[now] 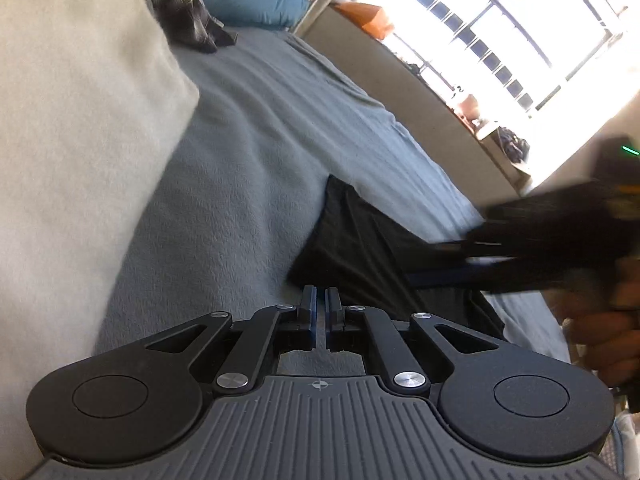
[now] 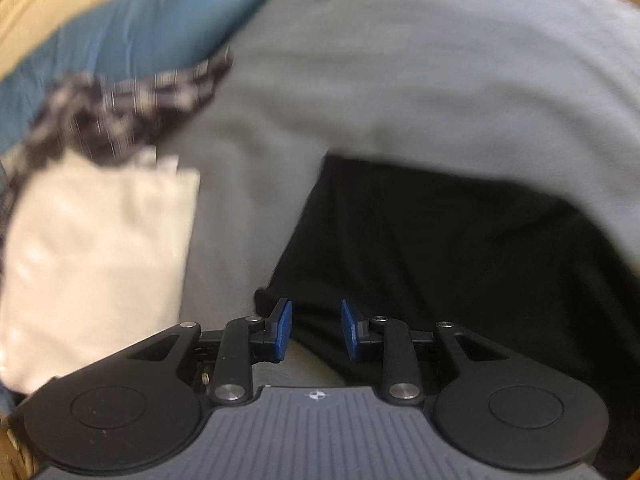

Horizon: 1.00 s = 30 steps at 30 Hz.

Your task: Fold clothes

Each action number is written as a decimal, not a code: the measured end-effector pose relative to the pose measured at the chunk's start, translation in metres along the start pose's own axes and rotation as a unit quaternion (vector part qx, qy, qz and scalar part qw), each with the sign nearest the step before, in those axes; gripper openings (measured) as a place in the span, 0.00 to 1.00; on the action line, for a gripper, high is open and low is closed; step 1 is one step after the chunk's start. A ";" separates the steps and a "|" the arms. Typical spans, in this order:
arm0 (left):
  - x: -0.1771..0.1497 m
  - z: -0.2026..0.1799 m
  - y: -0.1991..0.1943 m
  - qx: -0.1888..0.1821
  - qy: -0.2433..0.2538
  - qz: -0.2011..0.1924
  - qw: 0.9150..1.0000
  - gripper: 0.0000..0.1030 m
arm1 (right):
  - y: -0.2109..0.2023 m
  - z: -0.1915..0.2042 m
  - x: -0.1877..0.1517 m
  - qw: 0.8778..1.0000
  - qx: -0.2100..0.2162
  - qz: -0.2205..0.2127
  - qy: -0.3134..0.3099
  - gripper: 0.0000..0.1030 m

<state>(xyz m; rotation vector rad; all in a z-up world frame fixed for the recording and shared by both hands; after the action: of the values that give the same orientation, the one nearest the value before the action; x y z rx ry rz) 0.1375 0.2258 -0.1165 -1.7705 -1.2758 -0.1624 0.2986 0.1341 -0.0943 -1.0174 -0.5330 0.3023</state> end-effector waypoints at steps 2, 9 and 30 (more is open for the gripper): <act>-0.003 0.003 -0.002 0.007 -0.004 0.005 1.000 0.02 | 0.028 0.016 0.005 1.000 -0.002 -0.008 -0.017 0.26; -0.004 0.006 -0.008 0.004 0.006 0.012 1.000 0.02 | 0.003 0.018 0.036 0.976 0.122 -0.171 0.052 0.26; 0.032 -0.070 0.072 -0.022 0.092 0.104 0.990 0.05 | -0.297 -0.154 -0.070 0.919 -0.171 -0.270 0.232 0.28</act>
<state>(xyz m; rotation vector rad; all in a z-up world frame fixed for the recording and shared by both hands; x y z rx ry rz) 0.2363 0.1933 -0.1010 -1.8668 -0.9571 -0.2291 0.3237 -0.1591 0.0799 -1.1836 -0.4156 -0.5343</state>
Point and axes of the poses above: each gripper's, at about its wrist camera, not at the fingertips, and y roughly the way its jaws point, z to its left, x to its top, the point moved 6 cm from there along y, roughly the way its jaws point, and after that the axes turned 2 degrees about x, right-handed, at the moved point
